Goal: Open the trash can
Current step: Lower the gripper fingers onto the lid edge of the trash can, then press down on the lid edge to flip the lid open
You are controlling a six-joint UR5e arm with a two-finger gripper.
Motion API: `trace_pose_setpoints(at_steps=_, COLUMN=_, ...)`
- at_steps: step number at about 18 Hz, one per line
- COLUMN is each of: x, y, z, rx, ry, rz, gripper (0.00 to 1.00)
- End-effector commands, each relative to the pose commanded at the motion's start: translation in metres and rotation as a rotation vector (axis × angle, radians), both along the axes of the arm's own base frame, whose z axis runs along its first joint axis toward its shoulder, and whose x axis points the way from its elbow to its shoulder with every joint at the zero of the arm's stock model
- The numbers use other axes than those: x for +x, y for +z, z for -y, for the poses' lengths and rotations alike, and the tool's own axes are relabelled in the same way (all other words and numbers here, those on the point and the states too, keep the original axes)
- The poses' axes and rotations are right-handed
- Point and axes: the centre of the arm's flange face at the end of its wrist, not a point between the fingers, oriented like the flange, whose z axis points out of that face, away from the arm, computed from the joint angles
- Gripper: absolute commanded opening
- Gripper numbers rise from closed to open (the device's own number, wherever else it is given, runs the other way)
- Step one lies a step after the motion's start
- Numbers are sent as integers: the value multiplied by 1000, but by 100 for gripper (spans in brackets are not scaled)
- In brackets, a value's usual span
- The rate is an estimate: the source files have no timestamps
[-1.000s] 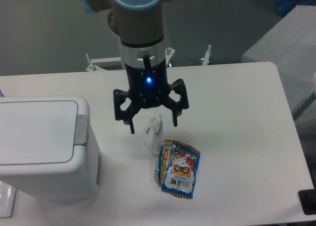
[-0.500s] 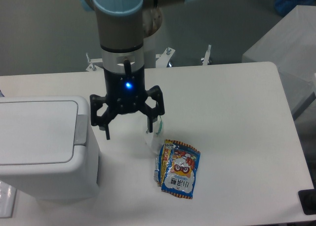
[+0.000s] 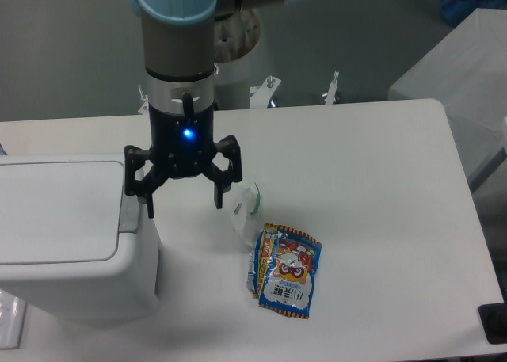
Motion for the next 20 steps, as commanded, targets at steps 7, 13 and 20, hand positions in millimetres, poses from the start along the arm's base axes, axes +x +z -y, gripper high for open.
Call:
trace_pose_setpoints(at_steps=7, x=0, y=-5, z=-1, rx=-6, ry=-1, rz=8, gripper=100)
trace_pose_setpoints(at_steps=13, x=1, y=-13, z=-1, rx=-15, ry=-3, rz=22, gripper=100)
trace_pose_setpoints(at_steps=20, x=2, y=-19, z=-2, rx=-18, ry=-6, rz=34, gripper=100)
